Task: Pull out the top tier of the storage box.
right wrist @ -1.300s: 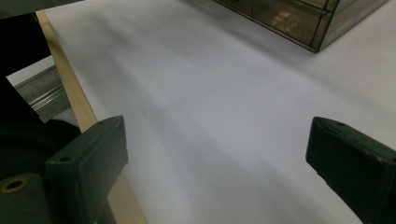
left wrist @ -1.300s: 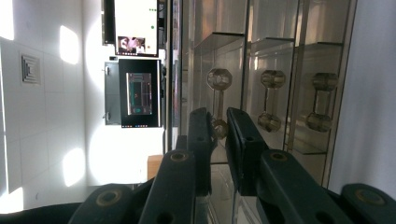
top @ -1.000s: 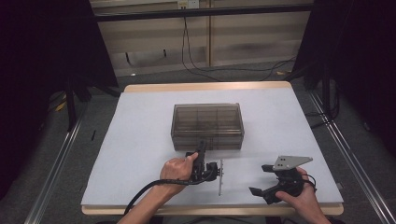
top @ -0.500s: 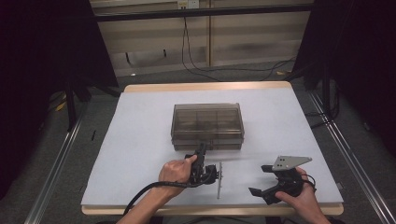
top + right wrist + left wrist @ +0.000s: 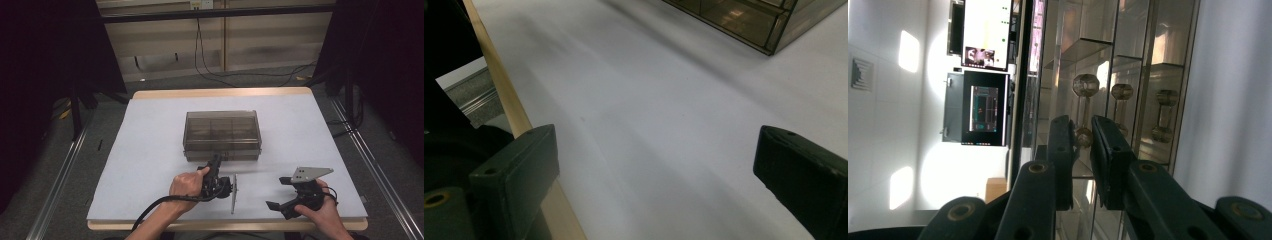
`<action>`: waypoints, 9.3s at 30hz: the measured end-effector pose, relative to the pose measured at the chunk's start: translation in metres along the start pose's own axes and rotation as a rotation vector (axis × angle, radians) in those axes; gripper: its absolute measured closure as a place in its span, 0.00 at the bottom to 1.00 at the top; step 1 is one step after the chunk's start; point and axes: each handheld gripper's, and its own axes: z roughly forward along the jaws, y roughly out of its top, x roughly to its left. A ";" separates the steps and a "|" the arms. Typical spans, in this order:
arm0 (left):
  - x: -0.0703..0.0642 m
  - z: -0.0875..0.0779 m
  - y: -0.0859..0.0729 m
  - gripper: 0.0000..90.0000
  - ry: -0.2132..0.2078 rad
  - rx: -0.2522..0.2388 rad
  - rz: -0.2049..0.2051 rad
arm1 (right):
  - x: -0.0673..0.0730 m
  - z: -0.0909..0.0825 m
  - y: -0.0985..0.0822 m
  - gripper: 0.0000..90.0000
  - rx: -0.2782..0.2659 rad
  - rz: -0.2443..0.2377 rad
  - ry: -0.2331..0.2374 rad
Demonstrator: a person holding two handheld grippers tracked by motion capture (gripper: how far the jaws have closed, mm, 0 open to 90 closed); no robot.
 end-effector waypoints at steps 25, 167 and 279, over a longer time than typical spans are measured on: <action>0.055 -0.011 -0.035 0.78 -0.478 -0.249 -0.616 | 0.000 0.001 0.000 0.05 -0.001 0.000 0.003; 0.089 0.047 -0.036 0.79 -1.043 -0.213 -0.488 | 0.000 0.003 0.000 0.05 0.009 0.000 0.013; 0.076 -0.054 -0.138 0.06 -0.621 -0.139 -0.952 | 0.000 0.004 0.000 0.05 0.011 0.004 0.010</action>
